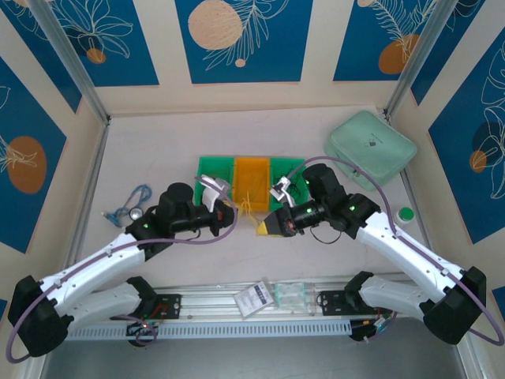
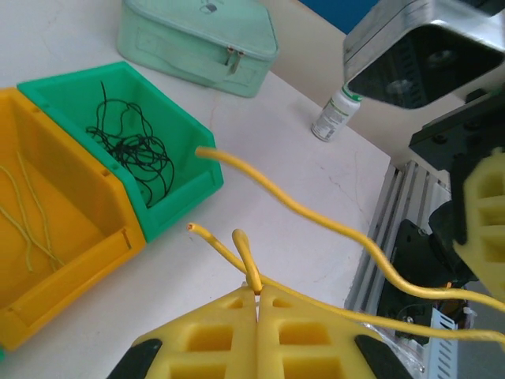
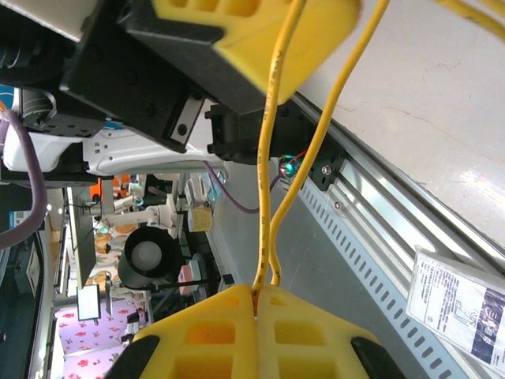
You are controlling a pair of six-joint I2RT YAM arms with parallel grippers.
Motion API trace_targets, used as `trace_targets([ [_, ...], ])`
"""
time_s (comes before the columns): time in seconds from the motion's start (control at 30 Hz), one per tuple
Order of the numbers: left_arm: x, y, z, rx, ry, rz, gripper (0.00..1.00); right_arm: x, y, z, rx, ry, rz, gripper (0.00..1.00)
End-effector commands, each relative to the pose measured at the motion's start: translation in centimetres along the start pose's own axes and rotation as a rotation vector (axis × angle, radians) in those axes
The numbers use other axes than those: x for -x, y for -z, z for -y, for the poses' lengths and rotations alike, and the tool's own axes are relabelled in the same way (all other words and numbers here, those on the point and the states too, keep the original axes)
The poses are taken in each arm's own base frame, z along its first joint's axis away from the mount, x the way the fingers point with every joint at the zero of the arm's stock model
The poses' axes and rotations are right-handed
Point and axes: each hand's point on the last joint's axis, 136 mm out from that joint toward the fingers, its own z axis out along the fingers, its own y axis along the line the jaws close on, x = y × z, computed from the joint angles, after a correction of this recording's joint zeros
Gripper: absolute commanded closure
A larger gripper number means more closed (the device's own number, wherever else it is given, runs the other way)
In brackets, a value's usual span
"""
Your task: Untangle the cables
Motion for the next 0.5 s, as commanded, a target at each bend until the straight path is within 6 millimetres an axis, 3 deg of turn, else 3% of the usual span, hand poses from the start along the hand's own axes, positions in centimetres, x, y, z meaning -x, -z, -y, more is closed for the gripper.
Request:
trace_targets([
  [0.0, 1.5, 1.1, 0.7, 0.011, -0.045, 0.027, 0.95, -0.2, 0.1, 1.2, -0.013, -0.034, -0.006, 1.00],
  [0.47, 2.2, 1.8, 1.5, -0.011, -0.055, 0.046, 0.95, 0.6, 0.2, 5.8, -0.045, -0.150, 0.032, 1.00],
])
